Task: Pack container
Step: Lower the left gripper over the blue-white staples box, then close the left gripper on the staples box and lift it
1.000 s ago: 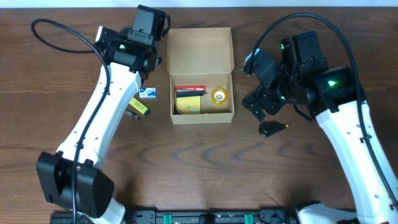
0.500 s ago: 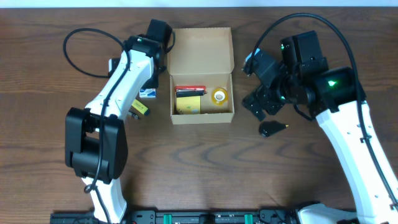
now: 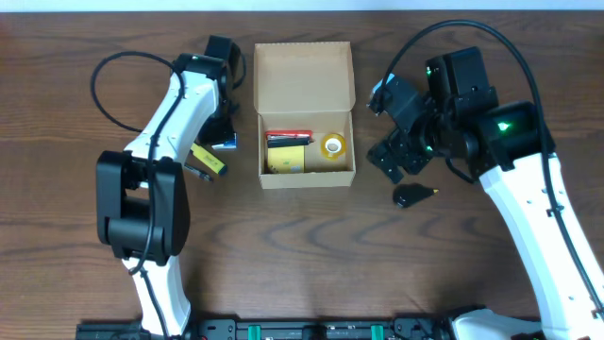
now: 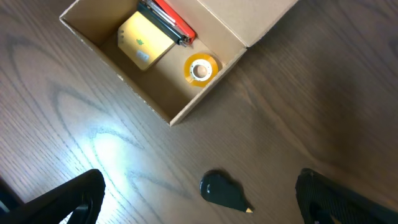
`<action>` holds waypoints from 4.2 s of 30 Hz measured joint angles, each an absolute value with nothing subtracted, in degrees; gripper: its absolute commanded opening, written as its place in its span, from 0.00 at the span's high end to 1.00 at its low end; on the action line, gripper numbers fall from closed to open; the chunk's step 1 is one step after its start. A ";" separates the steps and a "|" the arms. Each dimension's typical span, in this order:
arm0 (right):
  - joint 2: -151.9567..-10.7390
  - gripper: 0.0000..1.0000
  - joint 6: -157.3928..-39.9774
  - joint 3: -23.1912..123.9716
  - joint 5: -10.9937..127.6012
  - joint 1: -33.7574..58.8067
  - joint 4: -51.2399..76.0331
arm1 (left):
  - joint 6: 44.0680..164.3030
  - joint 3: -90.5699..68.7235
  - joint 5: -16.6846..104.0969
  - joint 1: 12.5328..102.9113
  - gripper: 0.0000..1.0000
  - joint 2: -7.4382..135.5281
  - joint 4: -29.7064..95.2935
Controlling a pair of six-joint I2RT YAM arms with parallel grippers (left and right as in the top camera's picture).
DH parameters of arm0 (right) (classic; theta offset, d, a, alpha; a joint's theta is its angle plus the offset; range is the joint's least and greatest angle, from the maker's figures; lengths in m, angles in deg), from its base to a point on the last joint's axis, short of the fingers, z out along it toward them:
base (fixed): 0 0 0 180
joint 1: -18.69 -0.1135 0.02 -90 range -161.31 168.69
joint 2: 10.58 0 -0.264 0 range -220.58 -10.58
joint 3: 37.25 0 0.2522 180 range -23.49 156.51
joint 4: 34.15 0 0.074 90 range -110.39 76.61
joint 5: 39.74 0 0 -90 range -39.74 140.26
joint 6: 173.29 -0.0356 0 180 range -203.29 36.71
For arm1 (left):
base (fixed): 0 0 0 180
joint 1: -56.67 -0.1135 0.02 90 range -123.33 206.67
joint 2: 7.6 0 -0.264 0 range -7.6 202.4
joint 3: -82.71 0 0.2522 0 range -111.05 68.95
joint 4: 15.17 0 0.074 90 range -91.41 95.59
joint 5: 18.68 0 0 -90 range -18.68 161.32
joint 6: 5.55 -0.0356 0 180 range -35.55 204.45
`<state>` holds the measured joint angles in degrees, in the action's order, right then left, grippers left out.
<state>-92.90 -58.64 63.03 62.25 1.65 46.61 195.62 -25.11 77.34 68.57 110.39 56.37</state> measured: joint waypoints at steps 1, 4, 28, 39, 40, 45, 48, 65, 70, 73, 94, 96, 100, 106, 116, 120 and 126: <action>-92.90 0.01 -58.64 63.03 62.25 1.65 46.61 | 196.10 -25.11 76.60 68.66 0.61 110.63 56.26; -92.90 0.01 -58.64 63.03 62.25 1.65 46.64 | 196.70 -25.11 75.36 68.84 0.37 111.22 55.78; -92.92 0.01 -58.64 63.01 62.25 1.65 46.64 | 197.09 -25.11 78.17 68.84 0.04 114.24 53.33; -92.90 0.01 -58.64 63.01 62.25 1.65 46.61 | 196.94 -25.11 76.05 68.60 0.00 117.71 49.98; -92.90 0.01 -58.64 63.01 62.25 1.65 46.61 | 196.94 -25.11 75.75 68.49 0.00 117.89 50.12; -92.90 0.01 -58.64 63.01 62.25 1.65 46.61 | 196.94 -25.11 74.74 67.66 0.08 117.89 50.66; -92.90 0.01 -58.64 63.01 62.25 1.65 46.61 | 196.98 -25.11 74.57 67.20 0.17 117.89 50.64; -92.90 0.01 -58.64 63.01 62.25 1.65 46.64 | 192.63 -25.11 70.52 63.18 0.21 117.89 48.87; -92.90 0.01 -58.64 63.01 62.25 1.65 46.61 | 191.38 -25.11 68.62 63.20 0.25 117.89 48.87; -92.90 0.01 -58.64 63.01 62.25 1.65 46.64 | 190.84 -25.11 68.12 63.22 0.24 117.89 48.87; -92.90 0.01 -58.64 63.01 62.25 1.65 46.61 | 190.68 -26.22 58.98 63.31 0.50 119.81 51.36; -92.90 0.01 -58.64 63.01 62.25 1.65 46.61 | 190.88 -26.22 58.53 63.31 0.54 119.83 51.49; -92.90 0.01 -58.64 63.01 62.25 1.65 46.61 | 191.84 -26.24 57.83 63.31 0.58 119.92 51.49; -92.90 0.01 -58.64 63.01 62.25 1.65 46.61 | 193.02 -26.22 56.86 63.31 0.62 119.92 52.89; -92.90 0.01 -58.64 63.01 62.25 1.65 46.64 | 195.93 -26.44 56.01 63.31 0.68 120.12 53.68; -92.90 0.01 -58.64 63.01 62.25 1.65 46.61 | 197.20 -26.90 55.81 63.31 0.71 120.36 53.85; -92.90 0.01 -58.64 63.01 62.25 1.65 46.61 | 198.03 -27.93 55.84 63.31 0.74 120.82 54.29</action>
